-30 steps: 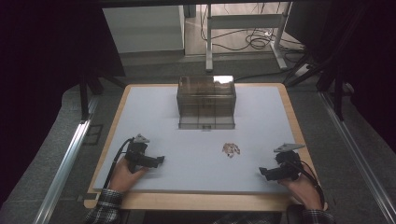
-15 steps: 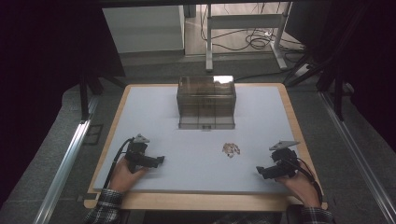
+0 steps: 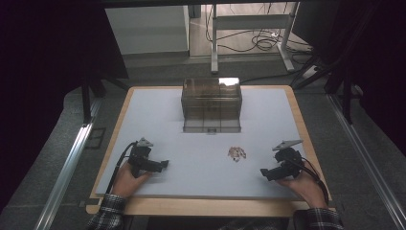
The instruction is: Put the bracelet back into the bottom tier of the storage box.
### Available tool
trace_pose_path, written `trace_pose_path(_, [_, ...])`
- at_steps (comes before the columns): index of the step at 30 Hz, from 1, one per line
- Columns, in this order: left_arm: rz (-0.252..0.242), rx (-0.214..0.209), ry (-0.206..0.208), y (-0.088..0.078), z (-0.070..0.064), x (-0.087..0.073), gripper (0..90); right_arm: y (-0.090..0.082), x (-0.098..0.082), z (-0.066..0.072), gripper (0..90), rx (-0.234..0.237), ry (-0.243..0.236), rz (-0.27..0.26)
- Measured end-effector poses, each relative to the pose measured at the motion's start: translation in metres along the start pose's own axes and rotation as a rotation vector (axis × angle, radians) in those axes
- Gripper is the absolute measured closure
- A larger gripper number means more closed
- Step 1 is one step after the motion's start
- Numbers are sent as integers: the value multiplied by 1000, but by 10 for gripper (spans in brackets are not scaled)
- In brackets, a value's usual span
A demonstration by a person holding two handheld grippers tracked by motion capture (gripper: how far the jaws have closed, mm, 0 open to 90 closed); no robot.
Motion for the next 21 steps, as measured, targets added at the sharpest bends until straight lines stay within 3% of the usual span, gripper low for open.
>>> trace_pose_path(3, [-1, 0, 0, 0, 0, 0, 0, 5, 7, 2, 79, -11, -18, 25])
trace_pose_path(14, [0, 0, 1, 0, 0, 0, 0, 12, 28, 6, 217, 36, -4, 31])
trace_pose_path(21, [0, 0, 0, 0, 0, 0, 0, 19, 39, 6, 229, 51, 0, 48])
Point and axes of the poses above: each handheld gripper's, and its own axes: y roughly forward along the jaws, x roughly out of its top, z roughly to its left, the point moved 5 cm from there along y, roughly forward along the jaws, and after that the axes turned 4 degrees about x, right-handed, at the moved point
